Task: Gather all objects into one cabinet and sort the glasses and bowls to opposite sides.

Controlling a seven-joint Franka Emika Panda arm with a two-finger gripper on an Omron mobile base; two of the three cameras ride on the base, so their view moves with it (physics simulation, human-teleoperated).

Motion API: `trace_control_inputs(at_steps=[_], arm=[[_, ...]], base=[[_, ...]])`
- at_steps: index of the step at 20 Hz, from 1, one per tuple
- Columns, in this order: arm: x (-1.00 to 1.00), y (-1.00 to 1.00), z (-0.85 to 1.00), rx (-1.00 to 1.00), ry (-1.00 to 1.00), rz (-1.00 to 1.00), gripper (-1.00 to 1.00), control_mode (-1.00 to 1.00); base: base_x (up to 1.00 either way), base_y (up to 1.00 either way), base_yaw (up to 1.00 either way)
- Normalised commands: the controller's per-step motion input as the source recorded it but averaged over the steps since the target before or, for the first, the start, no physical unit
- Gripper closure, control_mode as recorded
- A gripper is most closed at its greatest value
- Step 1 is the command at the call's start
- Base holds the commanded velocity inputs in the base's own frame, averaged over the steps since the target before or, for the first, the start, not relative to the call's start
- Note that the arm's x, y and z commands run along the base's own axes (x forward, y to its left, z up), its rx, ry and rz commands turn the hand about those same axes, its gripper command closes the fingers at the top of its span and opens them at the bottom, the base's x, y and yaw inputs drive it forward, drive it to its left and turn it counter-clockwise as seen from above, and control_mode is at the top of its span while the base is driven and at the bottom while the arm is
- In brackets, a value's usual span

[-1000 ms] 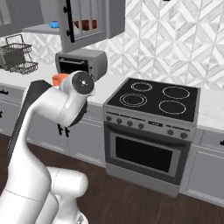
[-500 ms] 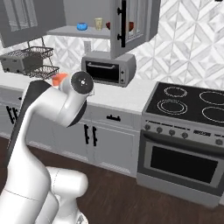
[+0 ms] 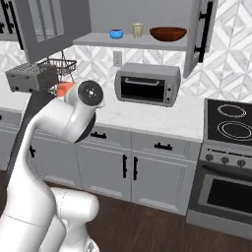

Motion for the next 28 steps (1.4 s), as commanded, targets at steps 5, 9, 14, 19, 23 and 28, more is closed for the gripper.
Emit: trace_control_inputs(at_steps=[5, 9, 14, 19, 23, 28], arm=[[0.00, 0.00, 0.00, 0.00, 0.00, 0.00, 1.00, 1.00], [0.00, 0.00, 0.00, 0.00, 0.00, 0.00, 1.00, 1.00], [0.00, 0.00, 0.00, 0.00, 0.00, 0.00, 1.00, 1.00], [0.00, 0.00, 0.00, 0.00, 0.00, 0.00, 1.00, 1.00], [0.00, 0.00, 0.00, 0.00, 0.00, 0.00, 1.00, 1.00], [0.00, 0.00, 0.00, 0.00, 0.00, 0.00, 1.00, 1.00]], base=[[0.91, 0.96, -0.30], [0.73, 0.74, -0.17], [0.63, 0.31, -0.07], [0.04, -0.05, 0.00], [0.22, 0.00, 0.00], [0.50, -0.01, 0.00]])
